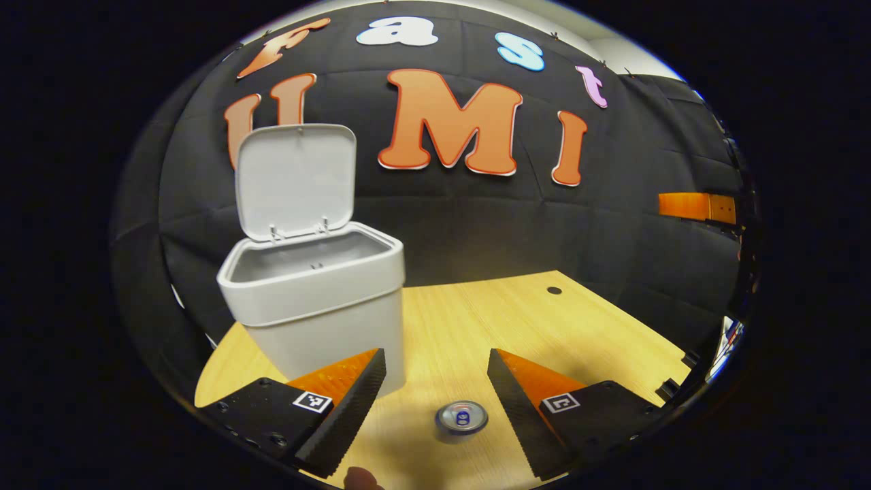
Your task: Press the lid of the desktop garbage bin to open it, pick up the crumpled paper on the desktop and throw it into the bin, then pick up the pop can on the desktop and drop it into the bin, and finally close the garbage bin lid.
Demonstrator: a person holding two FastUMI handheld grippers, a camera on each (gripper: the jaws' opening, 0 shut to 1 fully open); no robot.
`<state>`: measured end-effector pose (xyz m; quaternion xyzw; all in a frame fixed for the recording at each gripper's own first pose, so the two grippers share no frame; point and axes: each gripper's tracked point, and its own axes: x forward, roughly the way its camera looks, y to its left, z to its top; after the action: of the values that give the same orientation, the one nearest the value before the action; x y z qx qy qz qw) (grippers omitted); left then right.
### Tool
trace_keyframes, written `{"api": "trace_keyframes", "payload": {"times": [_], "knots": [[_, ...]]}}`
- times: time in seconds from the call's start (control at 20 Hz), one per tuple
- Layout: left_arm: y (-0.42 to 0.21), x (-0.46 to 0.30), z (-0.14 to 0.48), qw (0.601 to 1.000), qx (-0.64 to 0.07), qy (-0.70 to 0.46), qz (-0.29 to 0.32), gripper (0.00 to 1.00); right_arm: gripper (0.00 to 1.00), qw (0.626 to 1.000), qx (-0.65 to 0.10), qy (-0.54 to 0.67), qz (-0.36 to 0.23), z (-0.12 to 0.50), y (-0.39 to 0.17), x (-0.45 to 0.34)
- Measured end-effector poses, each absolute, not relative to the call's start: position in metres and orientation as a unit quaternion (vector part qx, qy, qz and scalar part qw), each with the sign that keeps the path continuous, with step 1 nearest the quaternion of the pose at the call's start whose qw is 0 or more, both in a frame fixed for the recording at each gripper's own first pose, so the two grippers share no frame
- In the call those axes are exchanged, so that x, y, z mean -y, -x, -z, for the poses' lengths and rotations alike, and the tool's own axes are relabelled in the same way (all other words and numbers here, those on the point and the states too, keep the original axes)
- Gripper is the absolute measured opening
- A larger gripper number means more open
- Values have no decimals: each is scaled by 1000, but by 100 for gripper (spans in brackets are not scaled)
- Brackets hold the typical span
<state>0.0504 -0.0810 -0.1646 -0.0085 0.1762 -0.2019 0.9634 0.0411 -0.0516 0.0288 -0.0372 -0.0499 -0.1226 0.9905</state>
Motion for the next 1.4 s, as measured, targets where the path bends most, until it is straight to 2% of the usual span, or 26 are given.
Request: {"api": "trace_keyframes", "payload": {"times": [0.2, 0.5, 0.95, 1.0, 1.05, 1.1, 1.4], "knots": [[-51, 109, 207, 948, -217, 8, 232, 96, 94, 989, 37, 35, 139, -20, -33, 67], [-45, 112, 281, 922, -313, 11, 228, 97, 94, 988, 17, 38, 150, -11, -33, 74], [-42, 111, 341, 897, -379, 25, 226, 97, 94, 988, -6, 32, 151, 0, -36, 75], [-43, 112, 342, 897, -379, 31, 225, 95, 94, 988, -8, 32, 152, 1, -37, 76], [-44, 114, 338, 897, -377, 44, 227, 88, 94, 988, -8, 31, 152, 1, -38, 76], [-45, 116, 331, 896, -378, 56, 225, 86, 94, 988, -9, 31, 152, 1, -37, 76], [-43, 112, 262, 910, -333, 54, 239, 84, 94, 989, -7, 21, 145, 0, -37, 74]]}}
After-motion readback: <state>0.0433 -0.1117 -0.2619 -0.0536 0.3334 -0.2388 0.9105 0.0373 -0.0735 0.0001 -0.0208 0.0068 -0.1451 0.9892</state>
